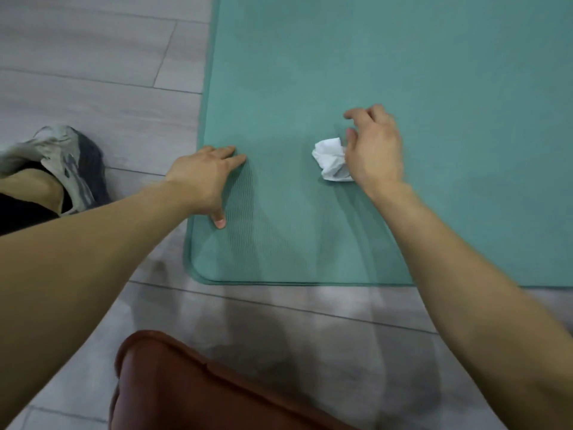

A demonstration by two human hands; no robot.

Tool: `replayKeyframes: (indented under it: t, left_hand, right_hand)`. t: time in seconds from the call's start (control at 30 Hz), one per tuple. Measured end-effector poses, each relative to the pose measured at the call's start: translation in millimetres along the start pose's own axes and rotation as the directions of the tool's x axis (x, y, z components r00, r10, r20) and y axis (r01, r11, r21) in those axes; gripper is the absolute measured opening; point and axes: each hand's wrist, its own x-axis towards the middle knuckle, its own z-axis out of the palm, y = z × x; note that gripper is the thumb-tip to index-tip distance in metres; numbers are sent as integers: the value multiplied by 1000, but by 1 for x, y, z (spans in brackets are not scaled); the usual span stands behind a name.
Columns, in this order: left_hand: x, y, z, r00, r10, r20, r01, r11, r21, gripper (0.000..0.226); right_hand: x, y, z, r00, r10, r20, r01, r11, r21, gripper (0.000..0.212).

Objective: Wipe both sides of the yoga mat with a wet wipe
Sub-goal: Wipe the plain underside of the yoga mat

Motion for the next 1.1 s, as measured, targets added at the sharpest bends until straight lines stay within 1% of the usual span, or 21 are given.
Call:
replayKeyframes:
  t: [0.13,0.27,0.3,0.37,0.4,0.43,0.47,0.5,0.57,0.6,0.63,0.7,0.73,0.8,0.83,0.87,0.9,0.93,1.0,1.07,1.1]
  left_hand:
    - [1,1,-2,1000,0,2,0,1000,8,152]
    - [0,1,-2,1000,6,-7,-6,1000,21,151]
    - [0,0,-1,1000,10,-11,-10,1000,24,151]
    - [0,-1,-1,999,20,-30,-19,999,36,152]
    - [0,-1,-1,999,22,-39,-20,999,41,152]
    - [0,-1,-1,999,22,-40,-20,999,42,152]
    - [0,-1,0,999,21,-38,-20,999,38,151]
    - [0,-1,0,999,19,-34,-18,999,33,151]
    - [0,0,0,1000,15,-26,-14,999,31,150]
    - [0,0,1,1000,12,-21,-11,999,32,150]
    - [0,0,0,1000,7,-19,-7,999,34,151]
    - [0,0,-1,1000,5,-19,-4,999,34,151]
    - [1,0,-1,1000,6,-24,-5,999,31,150]
    - [1,0,-1,999,10,-43,-9,999,34,150]
    - [2,0,-1,999,11,-49,-9,999,36,150]
    - [2,1,0,999,10,-50,-9,999,36,150]
    - [2,1,0,999,10,-47,-9,999,31,150]
    - [2,1,0,999,11,-43,-10,1000,24,150]
    - [1,-1,2,999,8,-35,-8,1000,14,150]
    - [1,-1,3,1000,-5,-30,5,1000,17,150]
    - [1,-1,2,1000,-10,-25,10,1000,17,151]
  right_hand:
    - [-33,-15,18,984,-163,68,155,982,107,28]
    - [-74,-33,32,990,-141,17,137,978,157,18]
    - [-92,-50,31,961,-266,72,246,947,206,19]
    - [-131,-74,28,750,-621,228,550,777,305,23]
    - [-136,-77,24,632,-724,278,644,689,332,26]
    - [-128,-72,20,595,-750,289,661,661,355,28]
    - [-109,-59,23,635,-715,291,642,699,317,28]
    - [-86,-43,24,733,-611,298,562,791,241,27]
    - [-35,-6,22,960,-239,146,233,971,58,24]
    - [-20,6,20,999,-23,39,20,996,83,28]
    - [-16,5,22,996,89,-16,-86,988,127,30]
    - [-42,-29,34,1000,-23,15,21,990,141,30]
    - [-67,-53,37,974,-202,104,180,965,189,29]
    - [-120,-86,36,741,-612,278,518,784,342,25]
    - [-131,-90,31,616,-719,321,613,694,376,26]
    - [-122,-82,26,564,-762,318,662,647,378,30]
    - [-102,-66,27,603,-749,274,680,662,316,35]
    - [-77,-46,29,712,-668,216,631,744,220,34]
    - [-25,-5,22,949,-313,36,313,950,23,27]
    - [-10,12,16,999,29,-22,-28,998,56,31]
    - [-20,1,17,999,50,-19,-49,996,70,31]
